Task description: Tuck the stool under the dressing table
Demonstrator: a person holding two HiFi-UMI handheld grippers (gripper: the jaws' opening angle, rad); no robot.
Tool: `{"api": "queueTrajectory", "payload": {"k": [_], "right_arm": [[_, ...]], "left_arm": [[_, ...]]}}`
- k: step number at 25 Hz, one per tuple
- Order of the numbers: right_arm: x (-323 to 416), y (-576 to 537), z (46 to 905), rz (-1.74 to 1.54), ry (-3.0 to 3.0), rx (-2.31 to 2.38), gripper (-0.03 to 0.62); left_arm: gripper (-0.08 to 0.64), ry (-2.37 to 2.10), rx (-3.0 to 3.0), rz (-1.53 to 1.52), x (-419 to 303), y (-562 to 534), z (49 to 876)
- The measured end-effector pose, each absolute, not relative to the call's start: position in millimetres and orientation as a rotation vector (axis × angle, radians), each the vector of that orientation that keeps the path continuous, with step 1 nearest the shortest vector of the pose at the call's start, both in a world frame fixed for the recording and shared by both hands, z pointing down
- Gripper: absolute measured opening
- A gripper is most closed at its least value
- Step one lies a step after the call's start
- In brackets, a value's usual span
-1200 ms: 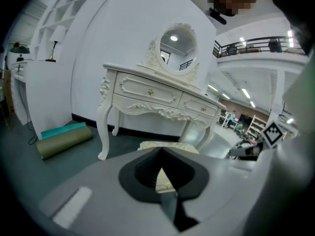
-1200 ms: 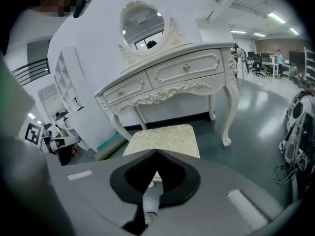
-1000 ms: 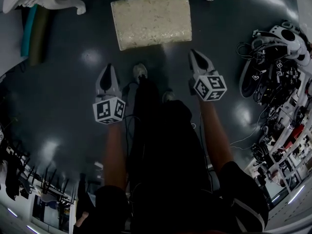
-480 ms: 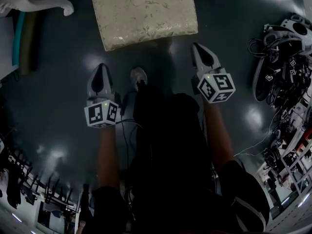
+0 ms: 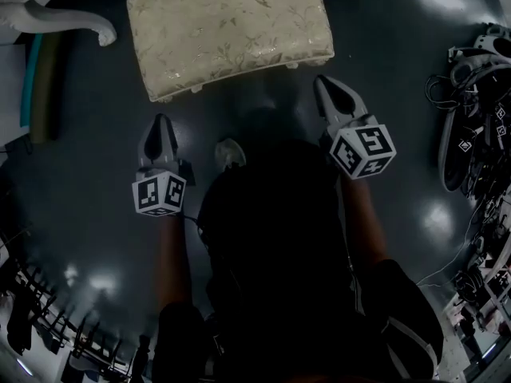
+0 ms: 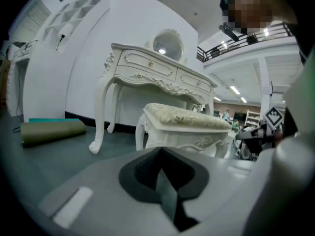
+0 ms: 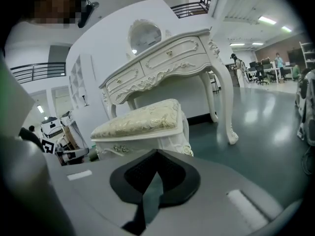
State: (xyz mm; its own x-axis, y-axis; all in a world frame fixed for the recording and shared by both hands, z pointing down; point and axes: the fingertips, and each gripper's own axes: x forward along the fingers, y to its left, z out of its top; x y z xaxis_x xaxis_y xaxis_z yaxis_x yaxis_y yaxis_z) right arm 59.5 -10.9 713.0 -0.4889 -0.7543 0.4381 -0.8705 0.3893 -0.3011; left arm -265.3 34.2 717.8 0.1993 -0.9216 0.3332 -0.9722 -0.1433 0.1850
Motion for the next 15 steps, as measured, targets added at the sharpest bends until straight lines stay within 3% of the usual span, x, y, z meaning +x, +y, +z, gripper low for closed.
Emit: {"api": "queueTrajectory", "payload": {"k": [9,11,13,15], "right_arm": [[79,-9,736,0.592,-2.498,1.457,0.002],[80,-6,738,0.610,-2.502,1.439,0.088],[83,-2,738,0.610,-2.504,1.431,0.093],[85,-2,739,0.598,-2.509,1.422,0.138]], "left_arm": [[0.008,-1.869,2.138,0.113,-265,50,735],[0.008,-1.900,2.104,0.145,-267,55,735],[0.009,-1.926,2.077,0.211,-269,59,735],[0.009,-1.937,2.077,0.273,-268,61,736]]}}
